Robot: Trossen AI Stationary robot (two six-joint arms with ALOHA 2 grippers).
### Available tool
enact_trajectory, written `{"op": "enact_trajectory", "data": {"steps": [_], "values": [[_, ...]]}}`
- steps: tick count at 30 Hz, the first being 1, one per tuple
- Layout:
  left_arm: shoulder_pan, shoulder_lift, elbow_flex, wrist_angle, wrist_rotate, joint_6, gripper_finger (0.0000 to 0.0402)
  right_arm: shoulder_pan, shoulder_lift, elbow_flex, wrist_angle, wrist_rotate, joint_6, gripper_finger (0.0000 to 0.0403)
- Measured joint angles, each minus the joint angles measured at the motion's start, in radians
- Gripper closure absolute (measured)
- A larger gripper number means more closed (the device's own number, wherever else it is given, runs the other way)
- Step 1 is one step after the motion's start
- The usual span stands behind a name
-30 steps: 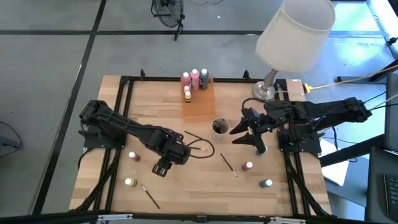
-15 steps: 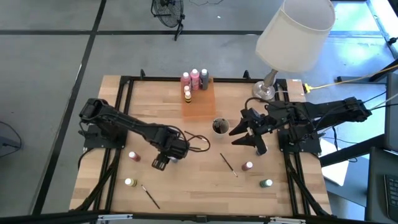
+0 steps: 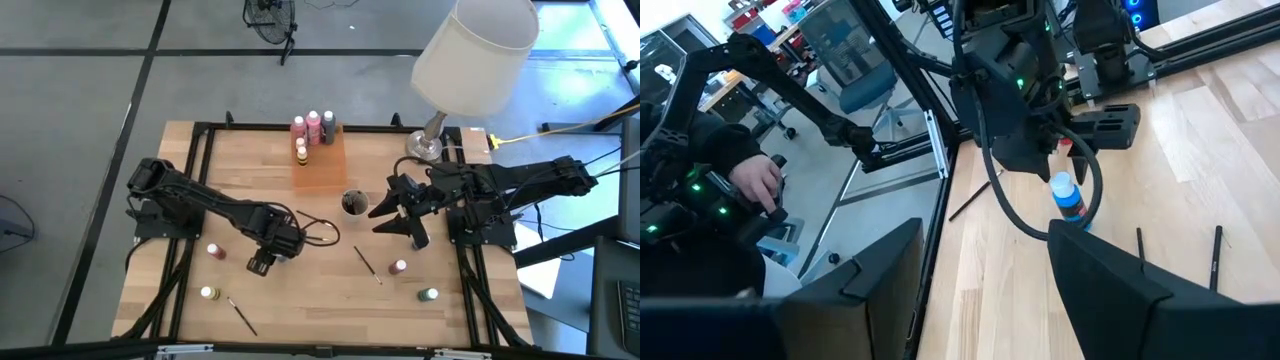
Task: Pick & Place Paint Supplies
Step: Put the blue paint bottle into the orange bin
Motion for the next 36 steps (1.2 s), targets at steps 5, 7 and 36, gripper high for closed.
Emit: {"op": "enact_trajectory", "data": {"steps": [5, 7, 36], "values": [[0.001, 0.001, -0.021, 0.019, 0.000, -0.021, 0.0194, 0.000, 0.000, 0.000, 0.000, 0.000, 0.000, 0.0182], [0.001, 0.001, -0.021, 0.030, 0.000, -0.022, 0.0194, 0.000, 0.000, 0.000, 0.000, 0.000, 0.000, 0.0182], [0.002, 0.021, -0.021, 0.072, 0.000, 0.003, 0.0200, 0.000, -0.001, 0.000, -0.008, -0.001, 0.000, 0.0183]]}}
